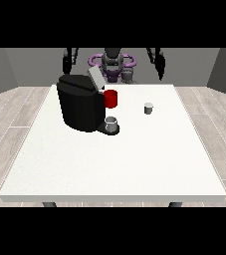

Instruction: Insert the coffee pod into the coffee machine and close the lid

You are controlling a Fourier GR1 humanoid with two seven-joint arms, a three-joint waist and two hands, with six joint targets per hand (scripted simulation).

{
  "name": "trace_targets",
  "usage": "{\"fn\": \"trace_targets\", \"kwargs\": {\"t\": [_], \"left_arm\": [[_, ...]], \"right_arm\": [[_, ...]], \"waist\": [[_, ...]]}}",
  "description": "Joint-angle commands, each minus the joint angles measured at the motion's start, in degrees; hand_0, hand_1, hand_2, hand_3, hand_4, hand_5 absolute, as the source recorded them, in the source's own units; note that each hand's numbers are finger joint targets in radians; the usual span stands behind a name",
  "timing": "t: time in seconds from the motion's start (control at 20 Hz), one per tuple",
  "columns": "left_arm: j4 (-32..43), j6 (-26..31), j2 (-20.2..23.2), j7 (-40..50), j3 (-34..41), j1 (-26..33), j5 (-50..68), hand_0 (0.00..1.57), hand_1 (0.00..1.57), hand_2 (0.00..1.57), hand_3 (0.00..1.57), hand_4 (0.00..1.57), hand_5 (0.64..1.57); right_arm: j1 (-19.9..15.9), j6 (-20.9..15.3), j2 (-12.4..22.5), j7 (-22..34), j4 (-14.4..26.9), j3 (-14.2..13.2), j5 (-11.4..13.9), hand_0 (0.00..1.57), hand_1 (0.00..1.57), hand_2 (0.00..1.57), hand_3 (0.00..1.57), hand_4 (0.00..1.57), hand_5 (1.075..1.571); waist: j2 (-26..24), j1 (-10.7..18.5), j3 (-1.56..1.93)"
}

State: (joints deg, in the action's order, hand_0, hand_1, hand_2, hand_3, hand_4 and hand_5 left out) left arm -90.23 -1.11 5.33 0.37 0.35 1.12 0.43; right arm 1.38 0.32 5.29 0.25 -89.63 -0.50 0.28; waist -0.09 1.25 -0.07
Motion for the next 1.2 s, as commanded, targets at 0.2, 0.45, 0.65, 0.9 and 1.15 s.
{"fn": "trace_targets", "kwargs": {"t": [0.2, 0.45, 0.65, 0.9, 1.15], "left_arm": [[1.2, 3.5, -0.9, -8.2, -0.3, 0.7, 1.0, 0.0, 0.0, 0.0, 0.0, 0.32, 1.571], [3.1, 8.0, -0.5, -17.1, 0.0, 3.7, 2.8, 0.0, 0.0, 0.0, 0.0, 0.28, 1.571], [1.2, 5.2, 3.5, -9.5, 1.3, -1.4, -1.8, 0.0, 0.0, 0.0, 0.0, 0.31, 1.571], [5.9, 5.5, 6.9, -7.2, 2.9, -7.2, -5.1, 0.0, 0.0, 0.0, 0.0, 0.0, 1.571], [15.0, 9.0, 12.0, -7.5, 8.4, -13.8, -2.7, 0.0, 0.0, 0.0, 0.0, 0.0, 1.571]], "right_arm": [[-1.3, 2.2, 1.4, 3.6, 0.4, -1.4, -1.3, 0.0, 0.0, 0.0, 0.0, 0.13, 1.571], [-1.3, -7.0, -3.6, -4.9, 0.8, -4.7, 0.0, 0.0, 0.0, 0.0, 0.0, 0.09, 1.571], [0.3, -6.0, -4.1, -6.1, 1.6, -3.7, -0.4, 0.0, 0.0, 0.0, 0.0, 0.27, 1.571], [-1.9, -7.5, -4.9, -6.9, 2.2, -2.3, 0.0, 0.0, 0.0, 0.0, 0.0, 0.17, 1.571], [-4.5, -6.0, -4.9, -7.2, 0.4, -1.4, -1.5, 0.0, 0.0, 0.0, 0.0, 0.19, 1.571]], "waist": [[-1.7, -1.3, 0.06], [-1.2, -1.2, 0.05], [-1.8, -2.6, 0.07], [1.1, -4.2, 0.07], [5.7, -7.2, 0.05]]}}
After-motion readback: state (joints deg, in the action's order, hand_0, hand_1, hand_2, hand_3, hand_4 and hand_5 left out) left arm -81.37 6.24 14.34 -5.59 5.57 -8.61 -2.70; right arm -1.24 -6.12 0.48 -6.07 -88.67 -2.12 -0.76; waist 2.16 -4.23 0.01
